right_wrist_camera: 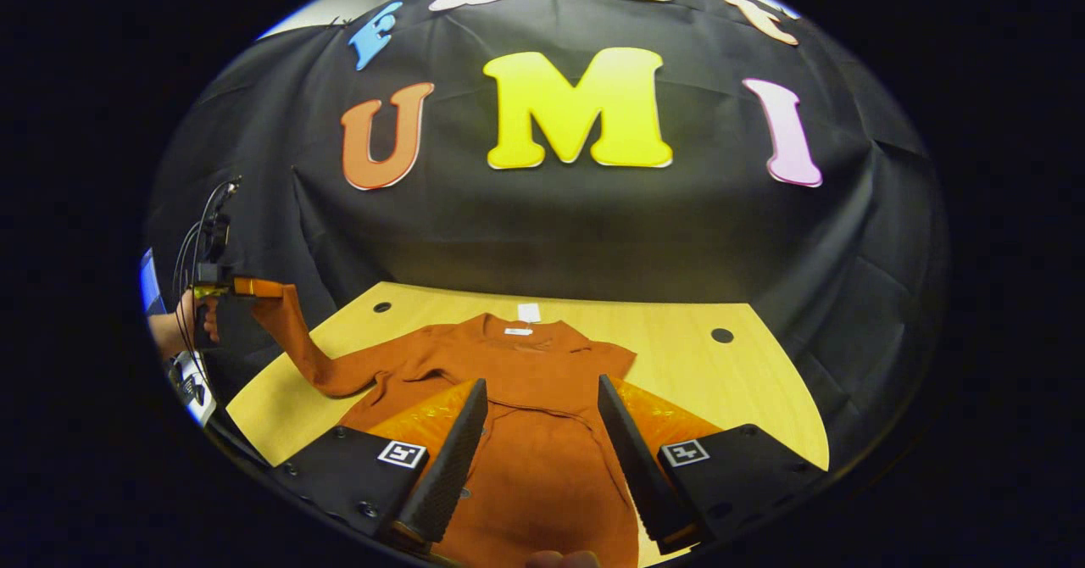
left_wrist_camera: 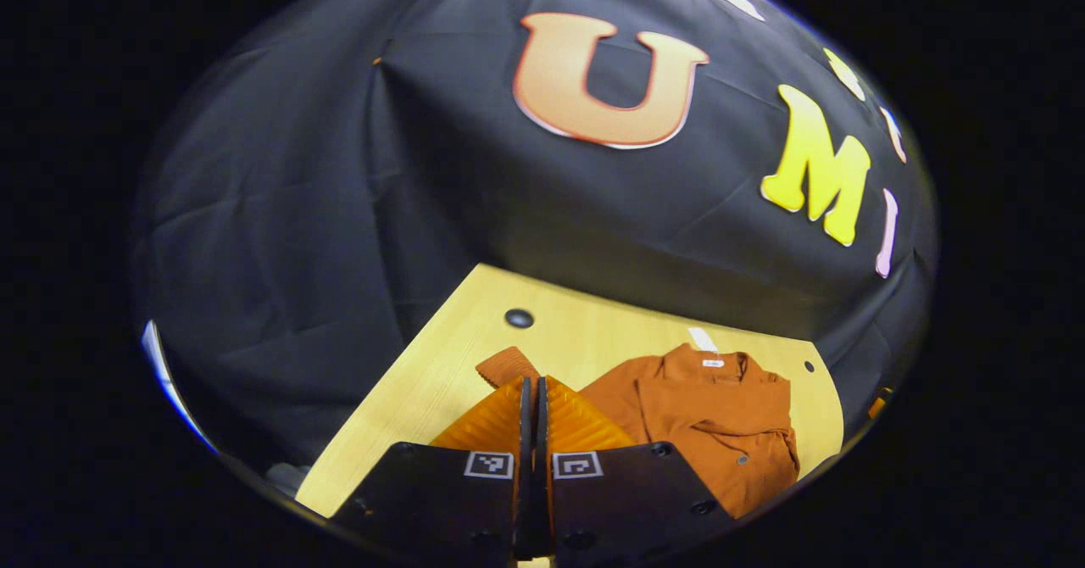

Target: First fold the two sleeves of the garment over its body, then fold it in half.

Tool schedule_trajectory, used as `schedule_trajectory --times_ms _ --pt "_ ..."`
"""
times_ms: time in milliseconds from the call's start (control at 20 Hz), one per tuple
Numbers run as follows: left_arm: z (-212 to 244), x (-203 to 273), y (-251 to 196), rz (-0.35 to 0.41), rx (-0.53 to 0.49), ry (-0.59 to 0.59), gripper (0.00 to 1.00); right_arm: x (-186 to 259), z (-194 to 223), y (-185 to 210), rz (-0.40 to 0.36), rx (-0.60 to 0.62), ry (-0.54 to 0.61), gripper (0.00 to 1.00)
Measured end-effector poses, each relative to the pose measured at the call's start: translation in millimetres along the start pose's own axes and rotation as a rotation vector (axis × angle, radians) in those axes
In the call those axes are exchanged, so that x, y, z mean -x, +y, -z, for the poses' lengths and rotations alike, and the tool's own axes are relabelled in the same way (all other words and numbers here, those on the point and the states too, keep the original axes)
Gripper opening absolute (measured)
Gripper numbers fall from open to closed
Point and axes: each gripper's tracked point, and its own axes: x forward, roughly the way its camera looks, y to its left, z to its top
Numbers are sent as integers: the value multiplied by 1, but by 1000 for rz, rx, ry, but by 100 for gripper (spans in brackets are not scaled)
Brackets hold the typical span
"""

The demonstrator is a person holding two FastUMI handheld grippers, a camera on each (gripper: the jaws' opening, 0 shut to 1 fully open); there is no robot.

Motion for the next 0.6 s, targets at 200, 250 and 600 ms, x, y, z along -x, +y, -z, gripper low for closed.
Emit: schedule_trajectory --times_ms 200,250,600 --pt "-45 -23 -64 106 -51 -2 3 22 2 -41 73 -43 -21 85" --pt "-53 -29 -82 132 -66 -7 3 28 1 -51 90 -56 -32 85" --pt "-69 -56 -233 325 -292 -25 3 70 9 -119 209 -116 -55 85"
